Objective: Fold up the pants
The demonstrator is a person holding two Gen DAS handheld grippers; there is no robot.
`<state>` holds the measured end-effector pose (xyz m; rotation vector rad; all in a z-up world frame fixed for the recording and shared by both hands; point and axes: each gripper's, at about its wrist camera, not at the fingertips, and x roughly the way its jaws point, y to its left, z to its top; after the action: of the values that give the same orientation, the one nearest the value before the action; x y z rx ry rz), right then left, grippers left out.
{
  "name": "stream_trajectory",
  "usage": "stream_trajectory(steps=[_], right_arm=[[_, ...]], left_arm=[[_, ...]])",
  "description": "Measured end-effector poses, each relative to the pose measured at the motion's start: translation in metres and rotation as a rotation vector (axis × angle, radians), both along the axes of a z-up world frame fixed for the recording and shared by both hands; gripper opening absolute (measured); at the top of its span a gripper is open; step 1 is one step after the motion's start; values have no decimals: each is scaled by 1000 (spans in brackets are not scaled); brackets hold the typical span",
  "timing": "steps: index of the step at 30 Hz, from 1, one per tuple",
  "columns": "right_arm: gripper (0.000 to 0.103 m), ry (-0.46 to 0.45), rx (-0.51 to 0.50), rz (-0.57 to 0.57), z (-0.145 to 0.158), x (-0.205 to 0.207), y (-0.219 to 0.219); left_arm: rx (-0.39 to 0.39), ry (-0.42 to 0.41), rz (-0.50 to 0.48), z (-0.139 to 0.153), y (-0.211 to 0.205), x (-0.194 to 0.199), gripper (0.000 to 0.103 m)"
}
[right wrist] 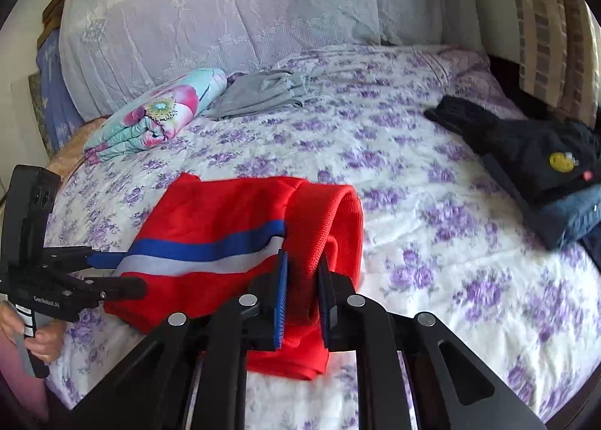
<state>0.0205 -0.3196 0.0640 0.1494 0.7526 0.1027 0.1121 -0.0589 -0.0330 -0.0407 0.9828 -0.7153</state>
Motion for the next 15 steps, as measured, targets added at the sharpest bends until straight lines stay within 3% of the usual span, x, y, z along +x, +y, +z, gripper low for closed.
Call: stream_trajectory(steps=[4,5,8,11,15], right_arm=[[17,46,30,-35,-23,7,-9],[18,46,26,-29,-20,7,-9],[36,36,-16,-49,-4,0,-10],[37,-17,26,-63,18,-5,-13],[37,-98,98,75,48,8,13]], left_arm=[[-40,66,-17,-11,1,4,83],[-42,64,-16,-11,2,4,83],[-48,30,-8,-3,8,0,83],[-17,-16,1,0,6,-4,83],[-8,-18,-6,-6,1,-1,84]])
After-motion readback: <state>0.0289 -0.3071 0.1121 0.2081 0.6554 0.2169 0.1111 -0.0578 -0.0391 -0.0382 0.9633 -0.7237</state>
